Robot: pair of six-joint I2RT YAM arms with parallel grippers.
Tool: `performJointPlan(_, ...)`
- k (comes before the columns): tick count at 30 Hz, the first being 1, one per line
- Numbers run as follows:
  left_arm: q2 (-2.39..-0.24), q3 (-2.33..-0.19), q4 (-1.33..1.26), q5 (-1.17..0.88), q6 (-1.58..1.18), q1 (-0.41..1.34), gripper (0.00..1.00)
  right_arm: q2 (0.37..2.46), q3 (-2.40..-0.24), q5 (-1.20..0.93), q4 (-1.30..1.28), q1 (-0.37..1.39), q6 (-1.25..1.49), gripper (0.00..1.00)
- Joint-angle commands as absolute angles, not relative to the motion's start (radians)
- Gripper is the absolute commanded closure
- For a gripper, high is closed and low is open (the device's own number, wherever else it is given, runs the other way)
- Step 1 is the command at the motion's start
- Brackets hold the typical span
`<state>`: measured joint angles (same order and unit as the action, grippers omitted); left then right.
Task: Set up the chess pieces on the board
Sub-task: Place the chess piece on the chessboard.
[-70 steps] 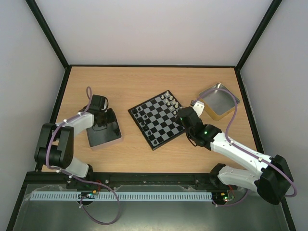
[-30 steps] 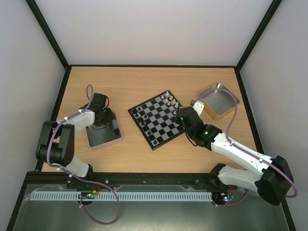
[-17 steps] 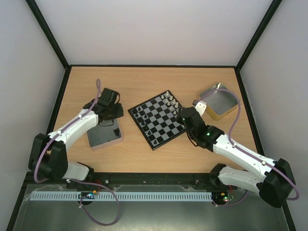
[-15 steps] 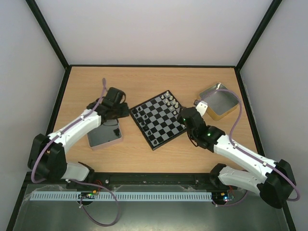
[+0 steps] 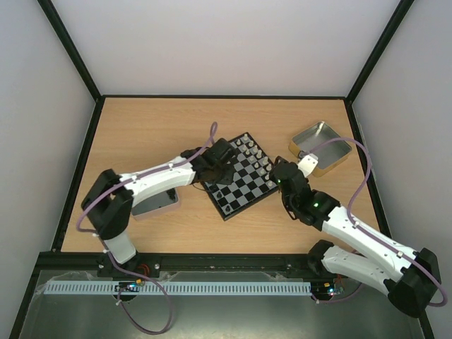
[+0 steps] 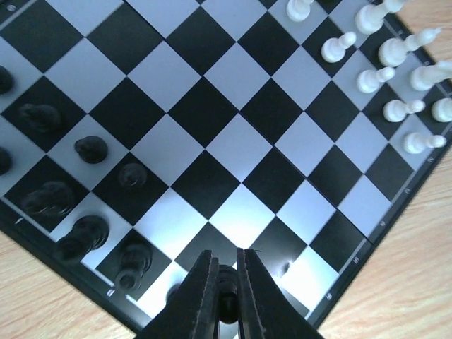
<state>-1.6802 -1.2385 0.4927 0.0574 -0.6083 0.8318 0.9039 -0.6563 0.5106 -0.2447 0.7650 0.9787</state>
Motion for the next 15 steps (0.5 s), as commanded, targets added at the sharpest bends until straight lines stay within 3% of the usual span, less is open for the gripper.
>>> performJointPlan(1, -1.768, -1.313, 0.555, 0.108, -0.580, 0.842, 0.92, 0.884, -0.636, 0.573, -0.277, 0.760, 1.011, 0.55)
performJointPlan(15, -1.893, -1.338, 0.550, 0.163, -0.551, 0.842, 0.92, 0.899, -0.628, 0.552, -0.264, 0.760, 1.002, 0.55)
